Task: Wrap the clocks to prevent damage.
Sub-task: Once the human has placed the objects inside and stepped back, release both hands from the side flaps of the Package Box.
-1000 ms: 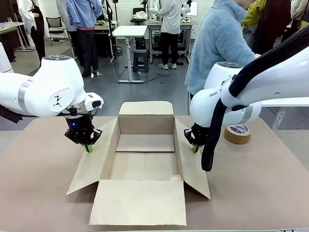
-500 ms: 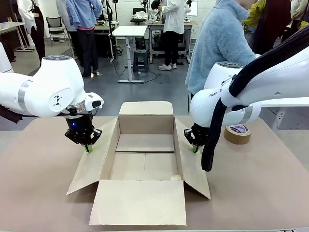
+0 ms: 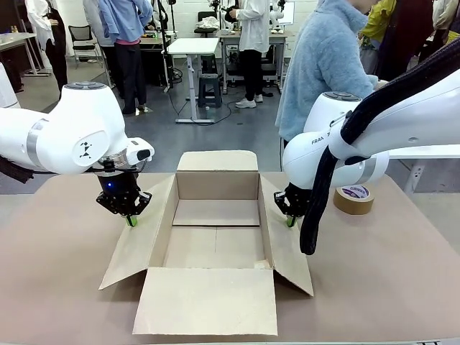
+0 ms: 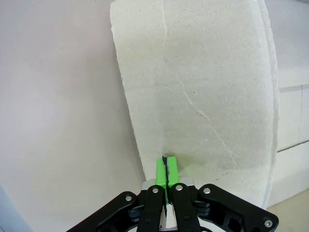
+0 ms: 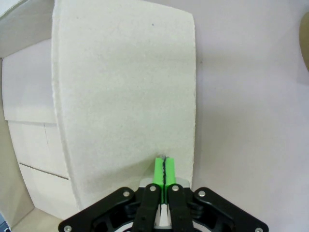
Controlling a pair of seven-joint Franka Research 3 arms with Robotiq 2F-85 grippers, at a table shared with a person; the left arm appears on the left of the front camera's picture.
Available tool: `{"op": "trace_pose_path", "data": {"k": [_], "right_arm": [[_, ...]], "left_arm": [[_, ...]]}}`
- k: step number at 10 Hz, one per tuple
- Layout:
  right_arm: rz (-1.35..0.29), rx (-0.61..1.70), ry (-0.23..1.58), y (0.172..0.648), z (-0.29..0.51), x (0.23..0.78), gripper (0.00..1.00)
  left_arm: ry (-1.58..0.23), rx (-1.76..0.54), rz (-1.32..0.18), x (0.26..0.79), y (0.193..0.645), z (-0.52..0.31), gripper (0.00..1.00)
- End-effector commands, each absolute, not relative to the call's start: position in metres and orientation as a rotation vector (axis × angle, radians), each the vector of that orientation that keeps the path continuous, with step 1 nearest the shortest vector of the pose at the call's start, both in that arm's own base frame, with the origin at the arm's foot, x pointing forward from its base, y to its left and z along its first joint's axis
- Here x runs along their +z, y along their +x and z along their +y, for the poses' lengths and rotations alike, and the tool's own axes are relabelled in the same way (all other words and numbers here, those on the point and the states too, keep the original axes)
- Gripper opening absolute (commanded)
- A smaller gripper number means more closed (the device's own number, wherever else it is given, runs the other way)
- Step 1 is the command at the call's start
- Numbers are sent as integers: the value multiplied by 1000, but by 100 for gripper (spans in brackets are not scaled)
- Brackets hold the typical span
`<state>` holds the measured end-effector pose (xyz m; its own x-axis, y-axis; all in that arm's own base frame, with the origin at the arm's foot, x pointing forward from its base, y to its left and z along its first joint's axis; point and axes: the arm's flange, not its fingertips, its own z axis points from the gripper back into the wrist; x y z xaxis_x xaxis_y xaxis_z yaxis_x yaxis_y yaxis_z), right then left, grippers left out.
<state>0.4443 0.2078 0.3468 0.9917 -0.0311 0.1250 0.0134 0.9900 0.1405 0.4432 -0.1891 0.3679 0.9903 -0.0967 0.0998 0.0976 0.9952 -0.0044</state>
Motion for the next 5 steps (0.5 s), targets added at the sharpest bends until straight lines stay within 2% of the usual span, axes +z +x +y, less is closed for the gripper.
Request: {"op": "trace_pose_path", "data": {"k": [1, 5], "right_arm": [[-127, -38, 120, 443, 212, 343, 1], [-127, -38, 120, 443, 212, 343, 1]], "left_arm": [[14, -90, -102, 368, 443, -191, 0], [14, -90, -102, 368, 443, -191, 0]]}}
